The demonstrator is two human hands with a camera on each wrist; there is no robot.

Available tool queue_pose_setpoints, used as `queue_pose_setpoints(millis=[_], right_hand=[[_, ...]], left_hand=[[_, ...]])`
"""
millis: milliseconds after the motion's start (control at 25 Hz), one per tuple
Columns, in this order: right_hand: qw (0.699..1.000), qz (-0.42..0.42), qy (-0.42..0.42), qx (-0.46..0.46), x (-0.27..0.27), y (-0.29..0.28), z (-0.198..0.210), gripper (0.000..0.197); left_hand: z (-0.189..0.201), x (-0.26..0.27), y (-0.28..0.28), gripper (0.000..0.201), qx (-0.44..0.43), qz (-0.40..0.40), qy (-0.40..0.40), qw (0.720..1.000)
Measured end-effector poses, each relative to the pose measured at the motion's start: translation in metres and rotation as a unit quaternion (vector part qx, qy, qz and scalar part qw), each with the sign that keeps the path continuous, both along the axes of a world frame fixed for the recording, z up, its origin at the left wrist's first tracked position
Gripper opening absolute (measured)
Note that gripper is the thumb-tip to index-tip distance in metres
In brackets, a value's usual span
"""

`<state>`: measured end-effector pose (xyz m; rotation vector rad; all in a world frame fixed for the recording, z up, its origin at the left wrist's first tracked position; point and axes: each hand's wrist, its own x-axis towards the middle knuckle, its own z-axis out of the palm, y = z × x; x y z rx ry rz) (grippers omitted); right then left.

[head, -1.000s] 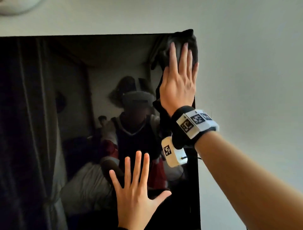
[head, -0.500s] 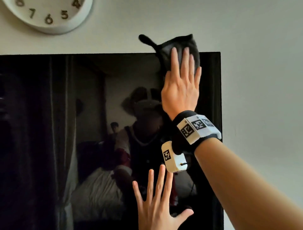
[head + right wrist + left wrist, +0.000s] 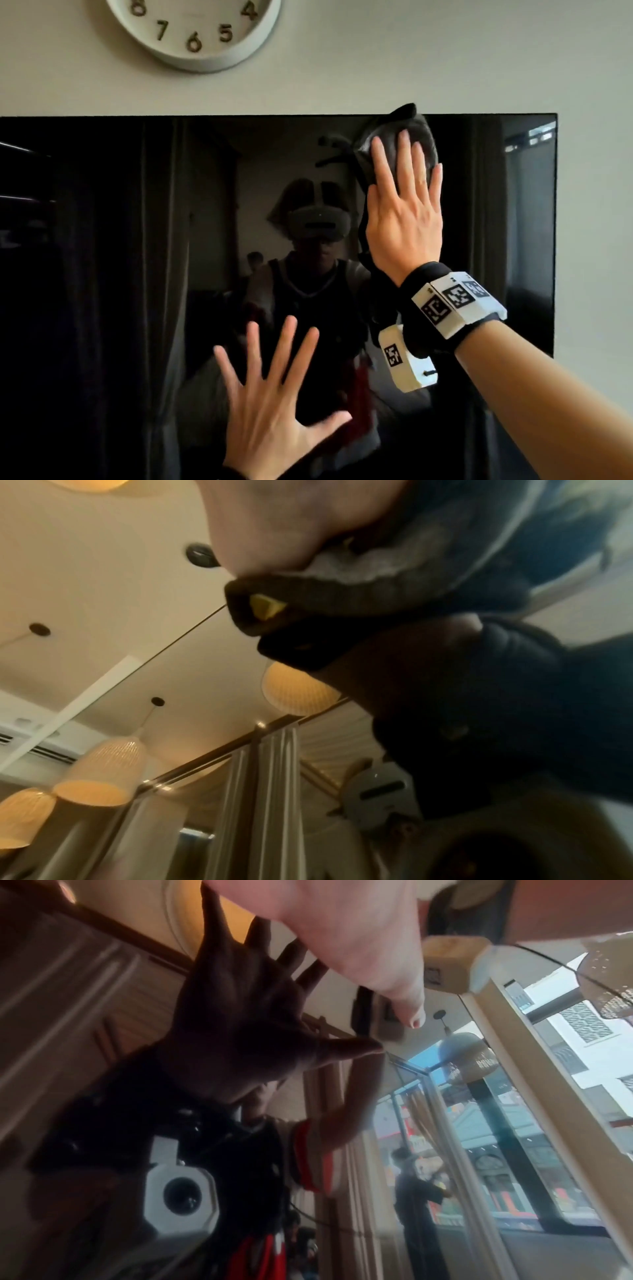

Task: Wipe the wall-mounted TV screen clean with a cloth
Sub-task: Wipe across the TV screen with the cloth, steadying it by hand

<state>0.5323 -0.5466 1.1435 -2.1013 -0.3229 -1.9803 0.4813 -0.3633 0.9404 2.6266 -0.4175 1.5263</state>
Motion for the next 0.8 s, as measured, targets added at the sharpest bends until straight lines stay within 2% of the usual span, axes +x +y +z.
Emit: queue_pose_setpoints(millis=[120, 240, 360, 440, 560, 720, 800], right_hand=[[0.996, -0.01, -0.002, -0.085, -0.002, 0.014, -0.01, 0.056], [1.0, -0.003, 0.003, -0.03, -0.003, 0.03, -0.012, 0.055], [0.998, -0.007, -0.002, -0.066, -0.004, 0.056, -0.021, 0.056], [0.997, 0.0, -0.011, -0.073, -0.004, 0.062, -0.018, 0.056], [1.0, 0.014, -0.01, -0.002, -0.005, 0.077, -0.018, 0.056], [0.994, 0.006, -0.02, -0.109, -0.004, 0.082, -0.027, 0.054], [0.999, 0.014, -0.025, -0.042, -0.006, 0.07, -0.018, 0.054]], left_hand=[[0.043, -0.002, 0.048, 0.118, -0.027, 0.058, -0.015, 0.998], [0.084, 0.001, 0.072, 0.125, -0.066, 0.085, -0.025, 0.994], [0.116, 0.003, 0.08, 0.131, -0.074, 0.099, -0.01, 0.992], [0.122, 0.005, 0.083, 0.132, -0.074, 0.092, 0.004, 0.993], [0.118, 0.007, 0.085, 0.133, -0.08, 0.081, 0.006, 0.994], [0.118, 0.008, 0.087, 0.132, -0.085, 0.073, 0.0, 0.994], [0.116, 0.01, 0.087, 0.132, -0.081, 0.074, -0.003, 0.994]])
